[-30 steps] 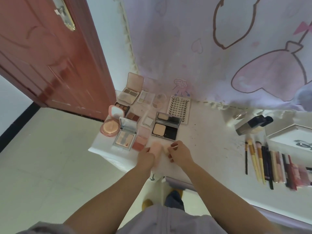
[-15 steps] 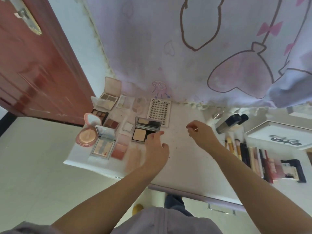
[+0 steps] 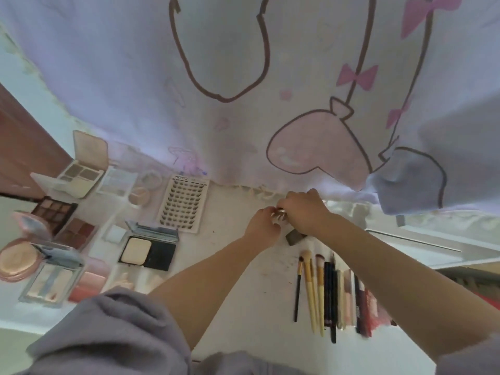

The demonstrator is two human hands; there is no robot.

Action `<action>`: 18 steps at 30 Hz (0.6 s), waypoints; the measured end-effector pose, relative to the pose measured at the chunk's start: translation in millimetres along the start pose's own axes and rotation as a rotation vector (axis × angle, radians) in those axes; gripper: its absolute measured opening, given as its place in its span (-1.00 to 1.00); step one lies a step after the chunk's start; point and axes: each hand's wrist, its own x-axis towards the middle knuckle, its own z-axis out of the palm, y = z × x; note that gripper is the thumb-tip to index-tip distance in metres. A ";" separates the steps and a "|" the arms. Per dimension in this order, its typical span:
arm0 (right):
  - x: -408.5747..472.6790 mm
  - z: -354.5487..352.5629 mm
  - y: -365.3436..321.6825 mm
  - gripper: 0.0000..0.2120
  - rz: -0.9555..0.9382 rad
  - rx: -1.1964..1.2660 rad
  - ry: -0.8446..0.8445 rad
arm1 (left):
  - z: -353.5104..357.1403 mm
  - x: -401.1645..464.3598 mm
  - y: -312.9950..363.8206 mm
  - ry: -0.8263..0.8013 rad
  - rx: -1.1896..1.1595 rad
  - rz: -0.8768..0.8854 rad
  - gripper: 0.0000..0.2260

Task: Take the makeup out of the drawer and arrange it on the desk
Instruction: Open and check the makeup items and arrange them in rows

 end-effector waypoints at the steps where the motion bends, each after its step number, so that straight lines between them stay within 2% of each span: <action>1: 3.2 -0.4 1.5 -0.75 -0.041 -0.004 0.013 | 1.0 3.5 -1.5 0.011 -0.010 0.000 -0.69; 4: 6.6 -2.7 4.8 -0.83 -0.151 0.078 0.074 | -1.9 0.5 -10.3 0.062 -0.140 -0.005 -0.73; 8: -9.4 -16.7 0.4 -0.86 -0.180 0.531 0.085 | -25.5 -21.5 -25.4 0.088 -0.169 0.048 -0.68; 10: -24.2 -25.3 -9.1 -0.79 -0.144 0.736 0.113 | -40.5 -35.4 -29.1 0.122 -0.015 0.094 -0.68; 13: -48.3 -39.3 -29.4 -0.61 0.083 1.020 0.056 | -57.0 -60.6 -28.1 0.246 0.296 0.236 -0.67; 16: -70.3 -48.9 -55.0 -0.59 0.226 1.071 -0.084 | -68.2 -92.0 -33.3 0.330 0.546 0.409 -0.63; 18: -81.5 -52.4 -71.5 -0.60 0.219 1.095 -0.063 | -76.8 -114.2 -40.3 0.303 0.640 0.473 -0.61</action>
